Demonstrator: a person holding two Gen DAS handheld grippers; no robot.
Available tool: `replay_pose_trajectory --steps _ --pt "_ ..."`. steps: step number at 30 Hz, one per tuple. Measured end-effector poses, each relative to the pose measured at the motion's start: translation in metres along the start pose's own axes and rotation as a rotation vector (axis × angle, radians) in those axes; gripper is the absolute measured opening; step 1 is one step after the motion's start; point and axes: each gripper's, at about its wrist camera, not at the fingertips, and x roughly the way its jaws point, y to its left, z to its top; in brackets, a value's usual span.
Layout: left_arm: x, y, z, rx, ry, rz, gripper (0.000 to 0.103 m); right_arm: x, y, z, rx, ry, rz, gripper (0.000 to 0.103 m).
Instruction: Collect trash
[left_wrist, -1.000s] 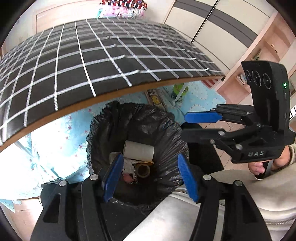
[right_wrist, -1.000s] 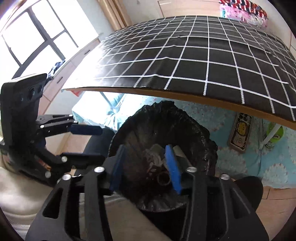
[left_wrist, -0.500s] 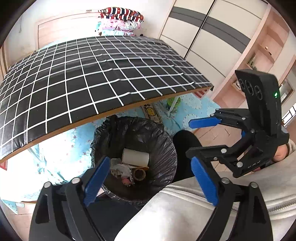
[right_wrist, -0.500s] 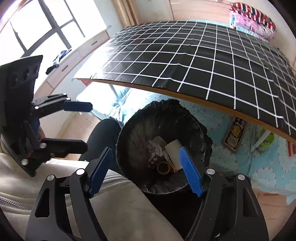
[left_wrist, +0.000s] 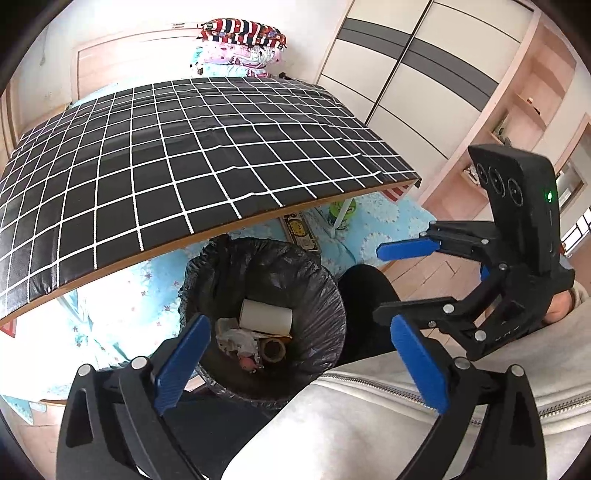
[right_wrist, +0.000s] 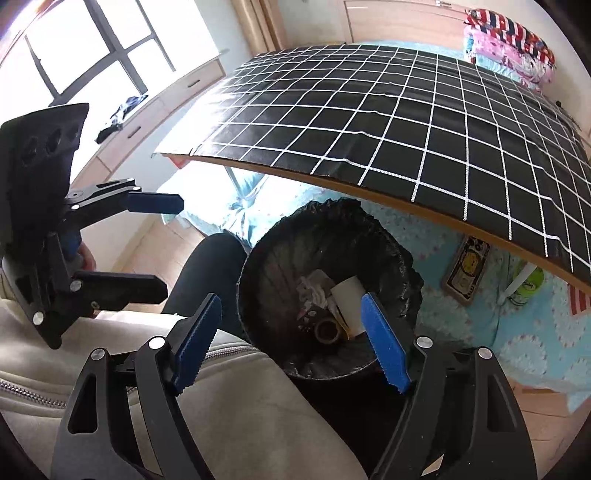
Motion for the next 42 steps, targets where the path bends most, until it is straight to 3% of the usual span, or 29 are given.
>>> replay_pose_trajectory --steps 42 --pt "-0.006 -0.0005 -0.0007 -0.002 -0.032 -0.003 0.095 -0.0002 0.0051 -0.0009 -0.029 0.006 -0.001 0.077"
